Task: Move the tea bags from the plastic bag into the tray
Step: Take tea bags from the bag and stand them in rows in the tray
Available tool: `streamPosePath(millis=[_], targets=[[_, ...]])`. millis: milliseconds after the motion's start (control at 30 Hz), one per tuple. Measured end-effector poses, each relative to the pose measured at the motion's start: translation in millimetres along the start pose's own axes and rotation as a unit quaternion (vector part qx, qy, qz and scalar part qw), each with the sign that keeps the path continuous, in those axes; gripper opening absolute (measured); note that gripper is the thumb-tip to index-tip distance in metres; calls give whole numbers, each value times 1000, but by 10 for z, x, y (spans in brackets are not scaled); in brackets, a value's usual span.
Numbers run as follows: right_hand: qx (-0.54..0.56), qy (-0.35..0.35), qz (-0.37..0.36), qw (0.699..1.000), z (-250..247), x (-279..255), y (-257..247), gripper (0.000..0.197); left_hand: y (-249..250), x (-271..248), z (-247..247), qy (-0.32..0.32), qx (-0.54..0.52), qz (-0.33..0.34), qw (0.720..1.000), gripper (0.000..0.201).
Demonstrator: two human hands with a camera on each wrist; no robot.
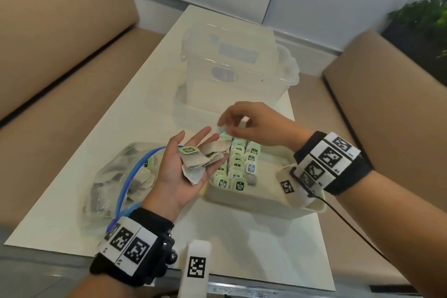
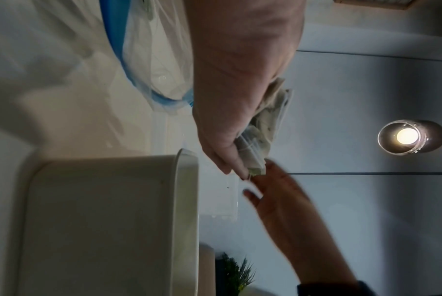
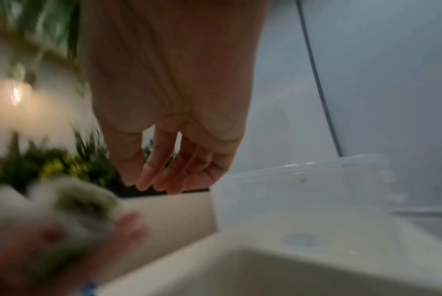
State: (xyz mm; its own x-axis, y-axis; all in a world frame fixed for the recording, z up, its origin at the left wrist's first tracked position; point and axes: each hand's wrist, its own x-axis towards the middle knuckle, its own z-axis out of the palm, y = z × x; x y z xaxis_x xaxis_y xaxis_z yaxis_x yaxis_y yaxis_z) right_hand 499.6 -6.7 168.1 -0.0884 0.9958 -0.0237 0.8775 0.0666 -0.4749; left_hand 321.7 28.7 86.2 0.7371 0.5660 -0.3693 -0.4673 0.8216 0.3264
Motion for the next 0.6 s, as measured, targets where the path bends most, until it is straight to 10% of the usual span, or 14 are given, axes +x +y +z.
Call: streamPosePath(millis=[133, 367, 600], targets=[[2, -74, -80, 994, 50, 37, -494, 18, -47, -10, 45, 2, 3, 6, 1000, 49], [-100, -184, -2, 978, 253, 232, -536, 37, -112, -38, 47, 3, -19, -16, 1000, 71], [-54, -93, -22, 994, 195, 235, -595, 20, -125, -69, 10, -10, -31, -21, 999, 69]])
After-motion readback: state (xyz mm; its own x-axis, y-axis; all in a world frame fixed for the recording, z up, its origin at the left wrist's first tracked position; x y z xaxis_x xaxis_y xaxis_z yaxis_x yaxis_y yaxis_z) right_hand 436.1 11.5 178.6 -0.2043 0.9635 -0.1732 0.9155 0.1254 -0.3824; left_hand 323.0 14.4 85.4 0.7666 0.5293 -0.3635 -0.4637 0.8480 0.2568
